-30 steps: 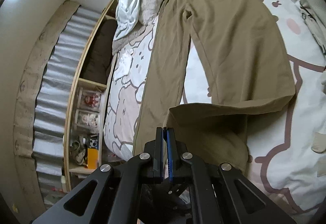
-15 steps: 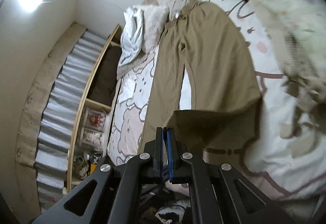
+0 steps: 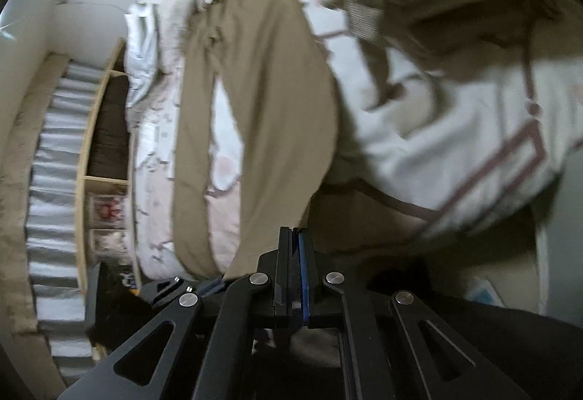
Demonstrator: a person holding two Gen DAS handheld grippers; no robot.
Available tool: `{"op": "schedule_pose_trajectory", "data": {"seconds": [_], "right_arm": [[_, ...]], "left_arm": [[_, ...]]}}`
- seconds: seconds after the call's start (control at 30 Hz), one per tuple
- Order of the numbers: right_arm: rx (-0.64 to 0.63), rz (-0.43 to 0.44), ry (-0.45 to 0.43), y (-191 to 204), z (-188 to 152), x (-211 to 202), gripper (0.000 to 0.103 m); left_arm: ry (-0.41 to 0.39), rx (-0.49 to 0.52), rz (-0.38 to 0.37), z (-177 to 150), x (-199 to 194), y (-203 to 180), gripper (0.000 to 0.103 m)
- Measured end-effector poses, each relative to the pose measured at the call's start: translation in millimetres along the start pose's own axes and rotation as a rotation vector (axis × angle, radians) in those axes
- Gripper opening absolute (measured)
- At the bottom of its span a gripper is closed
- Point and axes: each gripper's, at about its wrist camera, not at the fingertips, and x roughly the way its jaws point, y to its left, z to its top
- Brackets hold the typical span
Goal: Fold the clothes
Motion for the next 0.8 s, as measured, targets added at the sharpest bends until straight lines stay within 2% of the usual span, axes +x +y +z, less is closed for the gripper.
{"op": "schedule_pose_trajectory", "data": {"seconds": [0.13, 0.27, 0.4, 0.5, 0.53, 0.6, 0.63, 0.67, 0.7, 0.73, 0.8], "right_arm": [[-0.013, -0.081, 0.005, -4, -4, -3, 0.005], [-0.026, -0.145, 0.036, -12, -11, 4, 0.004], [-0.018, -0.201, 0.078, -24, -18, 7, 0.004], [-0.031, -0.229, 0.053, -27, -19, 0, 0.005], [-0.048, -0.23, 0.029, -24, -17, -4, 0.005], [-0.081, -0.231, -0.019, -19, -14, -12, 0.005], [-0.102, -0.227, -0.037, -14, -10, -14, 0.005], [-0.124, -0.222, -0.053, -9, -6, -16, 0.005], [-0.151, -0.226, -0.068, -4, -1, -16, 0.005], [-0.179, -0.232, -0.083, 1, 4, -16, 0.008], [-0.219, -0.274, -0.095, 7, 17, -11, 0.042]], "left_arm": [[0.061, 0.068, 0.001, -4, 12, -15, 0.003], [0.087, 0.051, 0.025, -9, 14, -8, 0.003], [0.066, -0.032, 0.044, -8, 7, 12, 0.003], [0.035, -0.113, 0.063, 0, 3, 33, 0.004], [0.024, -0.138, 0.067, 4, 4, 40, 0.006], [-0.005, -0.183, 0.074, 12, 5, 51, 0.023], [-0.022, -0.205, 0.078, 16, 7, 56, 0.036], [-0.041, -0.228, 0.079, 21, 8, 60, 0.042], [-0.059, -0.248, 0.072, 28, 12, 64, 0.042], [-0.069, -0.265, 0.063, 33, 17, 66, 0.042], [-0.081, -0.296, 0.054, 43, 30, 71, 0.042]]}}
